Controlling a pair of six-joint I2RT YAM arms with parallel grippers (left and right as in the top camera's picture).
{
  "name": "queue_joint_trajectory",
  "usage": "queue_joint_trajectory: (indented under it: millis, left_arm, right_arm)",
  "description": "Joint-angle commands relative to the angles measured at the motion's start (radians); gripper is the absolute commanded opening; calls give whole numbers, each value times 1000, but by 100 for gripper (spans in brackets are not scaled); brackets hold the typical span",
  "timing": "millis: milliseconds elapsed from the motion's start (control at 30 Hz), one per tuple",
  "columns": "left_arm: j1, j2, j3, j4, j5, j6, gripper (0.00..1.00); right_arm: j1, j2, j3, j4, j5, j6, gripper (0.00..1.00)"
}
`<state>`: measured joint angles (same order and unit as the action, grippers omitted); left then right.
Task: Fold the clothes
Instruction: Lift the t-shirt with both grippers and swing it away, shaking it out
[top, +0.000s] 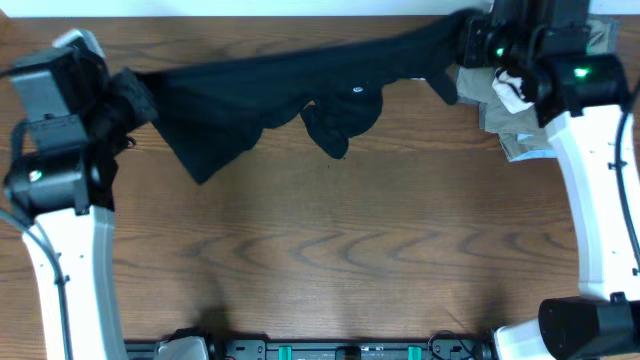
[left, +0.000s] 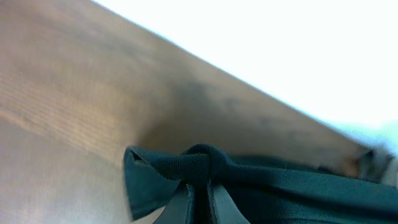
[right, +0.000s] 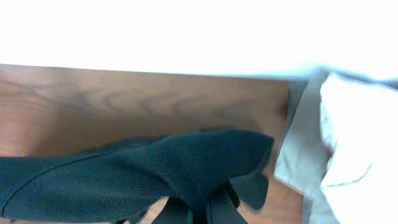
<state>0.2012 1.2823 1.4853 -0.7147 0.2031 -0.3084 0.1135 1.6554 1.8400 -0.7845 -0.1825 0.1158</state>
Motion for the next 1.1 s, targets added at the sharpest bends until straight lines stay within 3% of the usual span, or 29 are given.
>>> queue_joint_trajectory:
  millis: [0,300,633,867,1067]
  left_arm:
    - [5,-55,85,1,-18,21,6]
    - [5,-211,162,0,-39,28,6]
    - [5,-364,167,-2,-39,49,6]
    - [5,-301,166,-10,-39,69,6]
    - [5,-140,166,6,-39,80,6]
  right_arm:
    - [-23,-16,110,-32,16,-48,1]
    - [-53,-66,330,-179,33,-114,1]
    - [-111,-251,382,-198,51,-124,1]
    - [-111,-243,381,-204,66,-124,1]
    - [-110,-127,381,-178,42,-124,1]
